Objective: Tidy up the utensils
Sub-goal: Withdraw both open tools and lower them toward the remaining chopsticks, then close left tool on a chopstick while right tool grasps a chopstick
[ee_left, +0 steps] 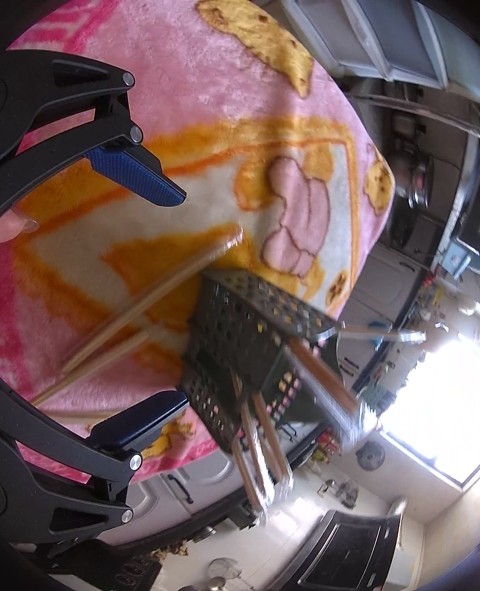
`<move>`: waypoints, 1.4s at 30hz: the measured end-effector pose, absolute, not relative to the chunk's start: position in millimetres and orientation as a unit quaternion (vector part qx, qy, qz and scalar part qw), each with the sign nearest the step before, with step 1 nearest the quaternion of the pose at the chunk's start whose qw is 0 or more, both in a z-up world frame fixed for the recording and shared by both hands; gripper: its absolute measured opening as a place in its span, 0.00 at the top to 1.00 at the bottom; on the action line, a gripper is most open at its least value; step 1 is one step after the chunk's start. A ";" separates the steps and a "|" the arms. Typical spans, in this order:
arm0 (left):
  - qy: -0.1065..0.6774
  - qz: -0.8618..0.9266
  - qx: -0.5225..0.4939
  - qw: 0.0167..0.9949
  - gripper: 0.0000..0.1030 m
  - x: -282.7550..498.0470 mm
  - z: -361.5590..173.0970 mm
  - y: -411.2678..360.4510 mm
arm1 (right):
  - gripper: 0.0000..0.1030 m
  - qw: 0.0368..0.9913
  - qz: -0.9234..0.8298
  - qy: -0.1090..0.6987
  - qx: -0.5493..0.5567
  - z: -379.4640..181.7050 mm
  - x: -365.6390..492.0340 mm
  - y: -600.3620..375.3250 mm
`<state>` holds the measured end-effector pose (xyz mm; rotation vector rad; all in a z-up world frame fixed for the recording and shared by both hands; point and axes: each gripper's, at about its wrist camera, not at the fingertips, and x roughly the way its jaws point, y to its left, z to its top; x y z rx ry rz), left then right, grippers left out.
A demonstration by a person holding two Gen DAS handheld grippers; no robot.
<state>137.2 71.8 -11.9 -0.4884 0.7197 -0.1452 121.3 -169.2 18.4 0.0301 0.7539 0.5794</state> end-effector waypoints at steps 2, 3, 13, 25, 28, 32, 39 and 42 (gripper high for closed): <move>0.352 -0.061 -0.244 0.901 0.23 142.2 -18.2 77.8 | 0.58 0.888 0.276 0.367 0.015 15.8 123.1 -169.3; 0.357 -0.056 -0.250 0.898 0.33 146.0 -22.3 81.8 | 0.58 0.888 0.274 0.368 0.015 14.7 124.1 -169.4; 0.383 -0.052 -0.310 0.869 0.54 181.3 -46.8 105.9 | 0.58 0.882 0.248 0.400 0.021 -4.2 135.7 -174.8; 0.395 -0.047 -0.343 0.851 0.65 215.5 -61.9 119.4 | 0.58 0.861 0.233 0.447 0.068 -32.5 159.7 -180.4; 0.399 -0.049 -0.346 0.848 0.67 221.8 -66.0 119.1 | 0.59 0.860 0.229 0.449 0.074 -35.0 163.2 -180.8; 0.402 -0.049 -0.340 0.849 0.67 227.2 -66.2 116.5 | 0.60 0.859 0.225 0.453 0.078 -37.4 165.2 -182.9; 0.409 -0.030 -0.313 0.857 0.88 240.5 -71.2 113.4 | 0.72 0.855 0.219 0.461 0.089 -42.0 170.7 -186.9; 0.410 -0.029 -0.315 0.856 0.95 241.7 -74.3 117.6 | 0.78 0.856 0.214 0.463 0.089 -43.2 171.3 -188.7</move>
